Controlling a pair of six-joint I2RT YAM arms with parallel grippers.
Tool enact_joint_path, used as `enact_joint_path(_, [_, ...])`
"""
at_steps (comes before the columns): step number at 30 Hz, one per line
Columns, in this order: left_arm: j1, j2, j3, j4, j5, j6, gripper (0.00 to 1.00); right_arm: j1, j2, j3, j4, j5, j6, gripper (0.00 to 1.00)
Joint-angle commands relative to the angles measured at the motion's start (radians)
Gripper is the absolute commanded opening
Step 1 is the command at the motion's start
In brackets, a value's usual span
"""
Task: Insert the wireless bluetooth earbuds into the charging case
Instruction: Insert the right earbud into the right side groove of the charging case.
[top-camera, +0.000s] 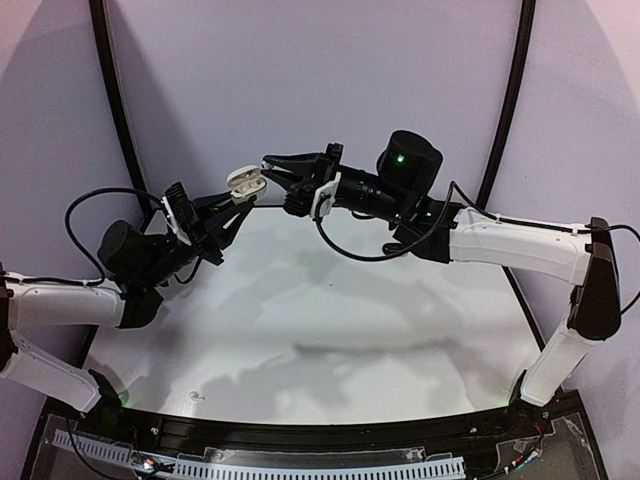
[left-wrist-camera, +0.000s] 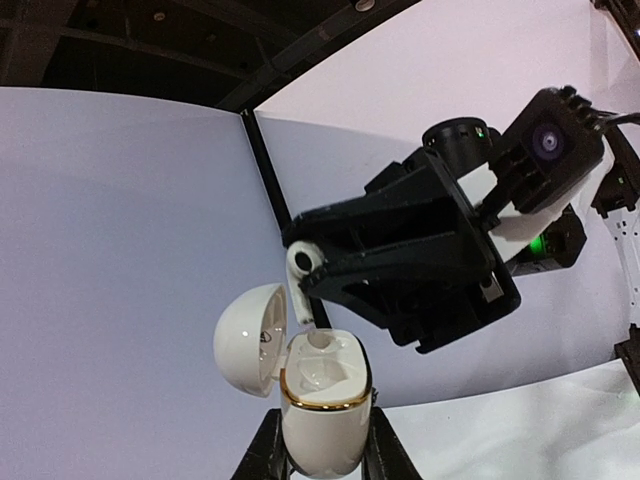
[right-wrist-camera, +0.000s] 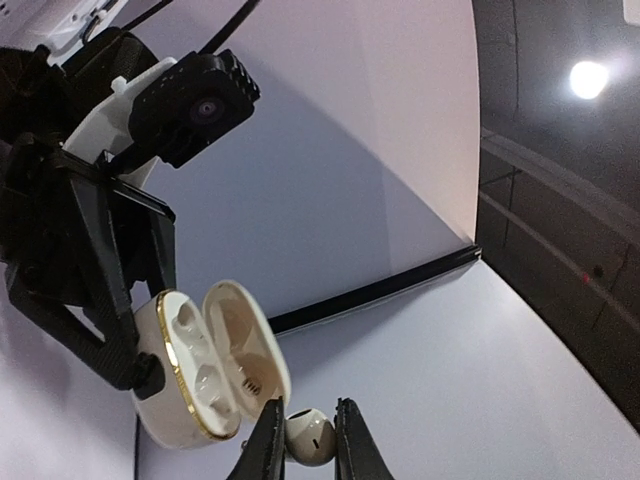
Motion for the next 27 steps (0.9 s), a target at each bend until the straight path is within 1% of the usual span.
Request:
enact_joint_path(1, [0.022, 0.024, -0.015, 0.051, 0.016, 0.011, 0.01, 0.012, -0.018, 0.017, -0.014, 0.024, -0.11, 0.0])
enact_joint_path(4, [0.035, 0.034, -0.014, 0.076, 0.015, 0.011, 0.01, 0.013, -0.037, -0.003, -0.013, 0.019, -0.116, 0.0])
enact_joint_path(6, [0.036, 0.046, -0.015, 0.089, 0.023, 0.004, 0.01, 0.015, -0.04, -0.003, -0.013, -0.014, -0.107, 0.0])
enact_joint_path(10, [0.036, 0.063, -0.017, 0.112, 0.035, -0.001, 0.01, 0.019, -0.026, 0.009, -0.038, -0.053, -0.117, 0.0])
enact_joint_path(14, [0.035, 0.065, -0.022, 0.108, 0.041, 0.016, 0.01, 0.019, -0.007, 0.011, -0.025, -0.088, -0.112, 0.0])
enact_joint_path(27, [0.036, 0.074, -0.032, 0.146, 0.09, 0.02, 0.01, 0.016, 0.04, 0.03, -0.046, -0.074, -0.164, 0.0])
